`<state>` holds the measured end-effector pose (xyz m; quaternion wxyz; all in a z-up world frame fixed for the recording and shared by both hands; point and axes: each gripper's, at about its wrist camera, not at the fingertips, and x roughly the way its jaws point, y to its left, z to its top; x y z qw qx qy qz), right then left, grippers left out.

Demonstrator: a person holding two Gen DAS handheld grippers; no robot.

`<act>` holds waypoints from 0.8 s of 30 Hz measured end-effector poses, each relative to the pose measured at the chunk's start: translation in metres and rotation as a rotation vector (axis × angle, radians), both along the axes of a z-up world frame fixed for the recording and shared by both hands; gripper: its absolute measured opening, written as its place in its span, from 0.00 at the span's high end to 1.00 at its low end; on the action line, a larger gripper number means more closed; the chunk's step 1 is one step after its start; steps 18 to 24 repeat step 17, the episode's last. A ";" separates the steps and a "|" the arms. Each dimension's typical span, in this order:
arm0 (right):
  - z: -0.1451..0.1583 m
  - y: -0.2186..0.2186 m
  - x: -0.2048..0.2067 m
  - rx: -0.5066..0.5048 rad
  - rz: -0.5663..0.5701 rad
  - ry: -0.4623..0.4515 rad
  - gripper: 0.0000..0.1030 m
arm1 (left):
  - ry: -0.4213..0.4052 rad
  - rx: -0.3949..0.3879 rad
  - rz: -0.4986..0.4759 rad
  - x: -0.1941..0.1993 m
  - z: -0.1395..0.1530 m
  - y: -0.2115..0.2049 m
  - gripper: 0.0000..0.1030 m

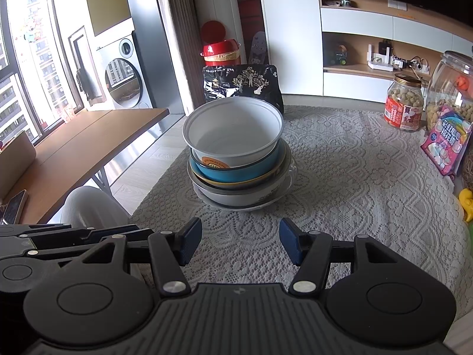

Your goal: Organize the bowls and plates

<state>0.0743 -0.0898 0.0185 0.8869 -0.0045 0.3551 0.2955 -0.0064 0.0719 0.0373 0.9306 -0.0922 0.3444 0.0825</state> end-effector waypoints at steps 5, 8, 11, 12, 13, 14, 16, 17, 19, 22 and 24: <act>0.000 0.000 0.000 0.000 0.000 0.000 0.43 | 0.000 -0.001 0.000 0.000 0.000 0.000 0.84; 0.000 0.000 0.000 0.000 0.000 0.000 0.43 | 0.001 -0.001 0.000 0.000 0.000 0.000 0.84; 0.000 0.000 0.000 -0.001 0.000 0.001 0.43 | 0.001 -0.002 0.000 0.000 0.000 0.000 0.84; 0.000 0.000 0.000 0.000 0.000 0.000 0.43 | 0.000 -0.001 -0.001 0.000 0.000 0.000 0.84; 0.000 0.000 0.000 0.000 0.000 0.000 0.43 | 0.000 -0.001 -0.001 0.000 0.000 0.000 0.84; 0.000 0.000 0.000 0.000 0.000 0.000 0.43 | 0.000 -0.002 -0.002 0.000 0.000 0.000 0.84; 0.000 0.000 0.000 0.000 -0.001 -0.001 0.43 | -0.003 -0.005 -0.010 -0.001 -0.001 -0.001 0.85; 0.000 0.000 0.000 0.001 0.000 0.000 0.43 | 0.002 -0.007 -0.005 -0.001 -0.002 -0.002 0.85; 0.000 0.000 0.000 0.001 0.000 0.000 0.43 | 0.002 -0.007 -0.005 -0.001 -0.002 -0.002 0.85; 0.000 0.000 0.000 0.001 0.000 0.000 0.43 | 0.002 -0.007 -0.005 -0.001 -0.002 -0.002 0.85; 0.000 0.000 0.000 0.001 0.000 0.000 0.43 | 0.002 -0.007 -0.005 -0.001 -0.002 -0.002 0.85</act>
